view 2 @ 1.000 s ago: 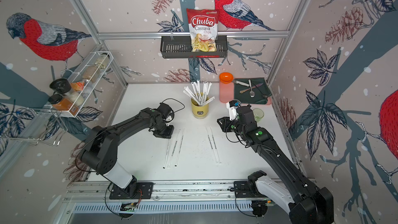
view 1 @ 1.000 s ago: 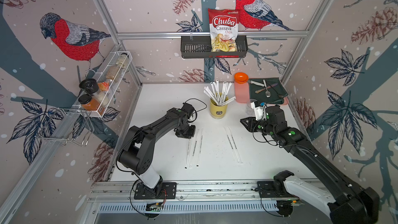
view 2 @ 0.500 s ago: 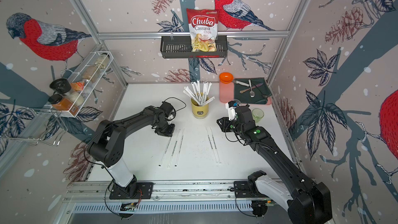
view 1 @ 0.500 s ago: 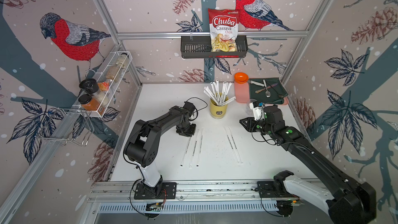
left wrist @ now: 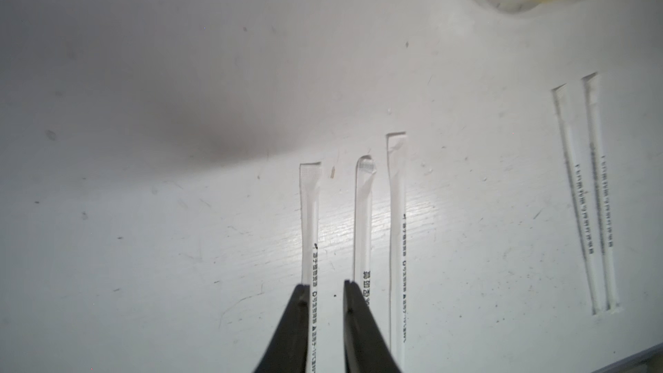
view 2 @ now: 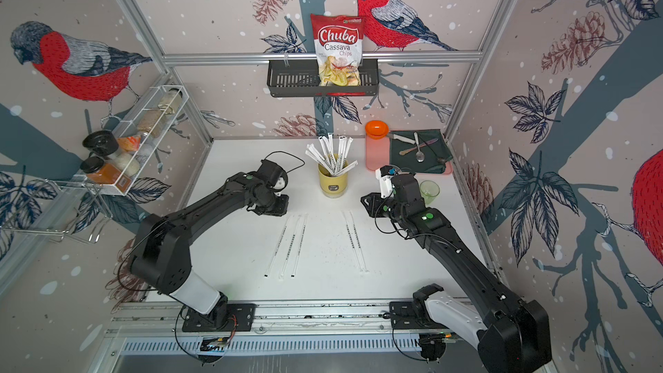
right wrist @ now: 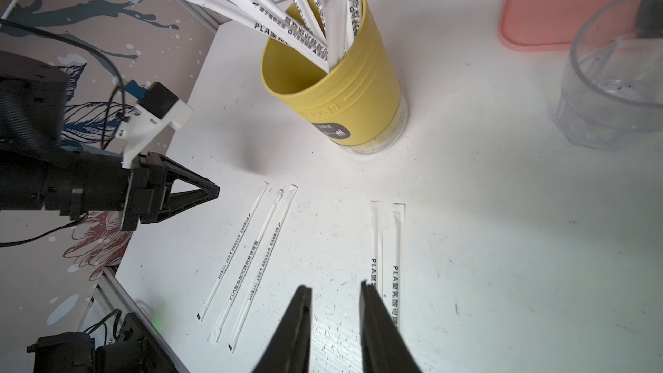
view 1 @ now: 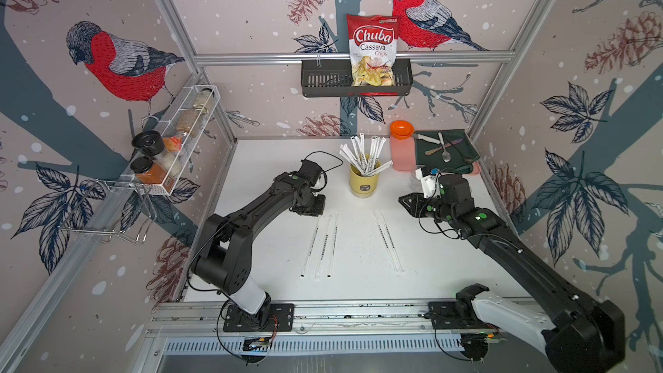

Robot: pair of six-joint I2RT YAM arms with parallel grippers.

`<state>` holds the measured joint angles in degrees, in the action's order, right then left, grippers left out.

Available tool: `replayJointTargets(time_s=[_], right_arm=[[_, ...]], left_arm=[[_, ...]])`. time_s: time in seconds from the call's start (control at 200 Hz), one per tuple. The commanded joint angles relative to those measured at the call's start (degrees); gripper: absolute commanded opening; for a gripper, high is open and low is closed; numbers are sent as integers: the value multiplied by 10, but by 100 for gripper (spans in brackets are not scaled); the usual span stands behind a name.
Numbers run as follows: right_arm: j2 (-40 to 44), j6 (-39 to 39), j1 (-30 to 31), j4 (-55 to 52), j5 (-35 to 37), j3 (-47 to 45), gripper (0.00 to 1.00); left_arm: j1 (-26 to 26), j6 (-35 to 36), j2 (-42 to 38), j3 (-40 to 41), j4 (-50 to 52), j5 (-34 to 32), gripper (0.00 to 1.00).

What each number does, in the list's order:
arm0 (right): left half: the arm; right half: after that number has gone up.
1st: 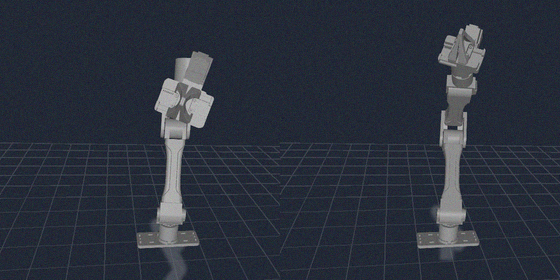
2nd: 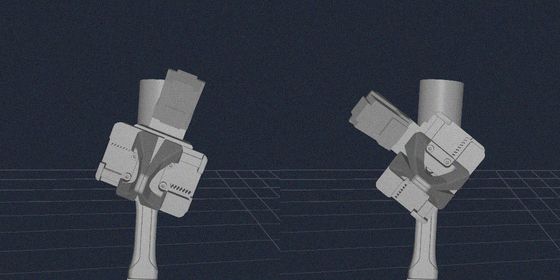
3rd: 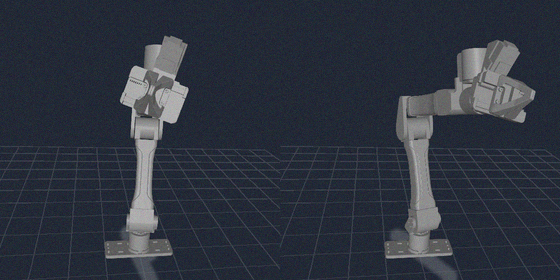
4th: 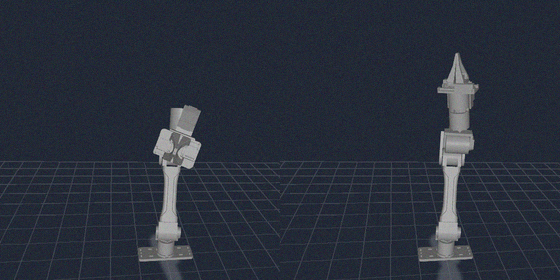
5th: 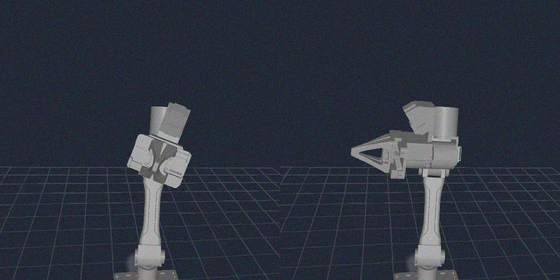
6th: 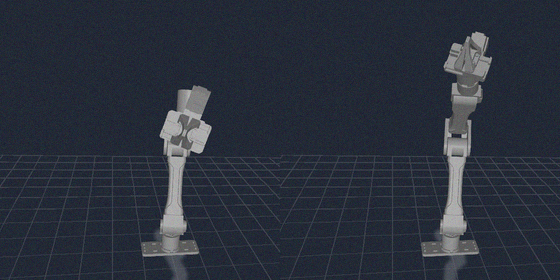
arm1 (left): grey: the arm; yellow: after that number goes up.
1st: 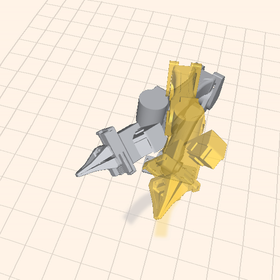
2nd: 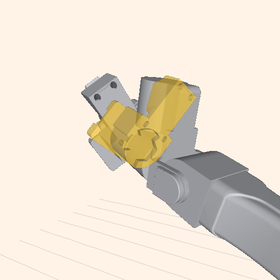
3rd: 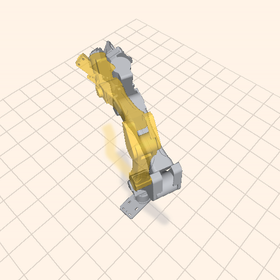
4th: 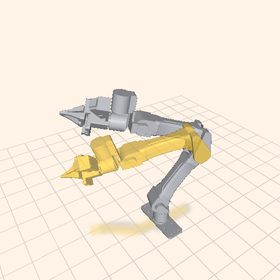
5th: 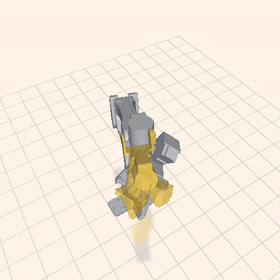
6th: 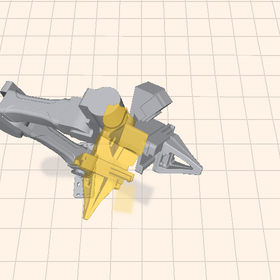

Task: Take the straws out of the storage container
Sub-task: Place the straw at the center of the board, then pick up the straw from the container.

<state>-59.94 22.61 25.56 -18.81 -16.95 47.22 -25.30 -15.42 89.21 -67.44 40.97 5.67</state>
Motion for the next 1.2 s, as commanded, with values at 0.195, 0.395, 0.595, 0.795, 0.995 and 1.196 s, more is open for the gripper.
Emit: replayJointTargets(time_s=[0.195,0.395,0.595,0.795,0.995,1.196], right_arm=[[-86,-2,47,76,93,94,32],[-151,38,57,148,120,109,32],[-197,66,64,161,150,125,31],[-234,76,69,162,163,145,30],[-261,76,71,158,169,163,25],[-275,75,69,139,185,174,22]], left_arm=[[1,20,-198,76,-303,-40,30],[1,55,-230,79,-319,-59,30],[1,70,-267,118,-333,-70,30],[1,73,-284,122,-335,-66,30],[1,79,-293,128,-335,-70,30],[1,79,-292,127,-335,-69,30]])
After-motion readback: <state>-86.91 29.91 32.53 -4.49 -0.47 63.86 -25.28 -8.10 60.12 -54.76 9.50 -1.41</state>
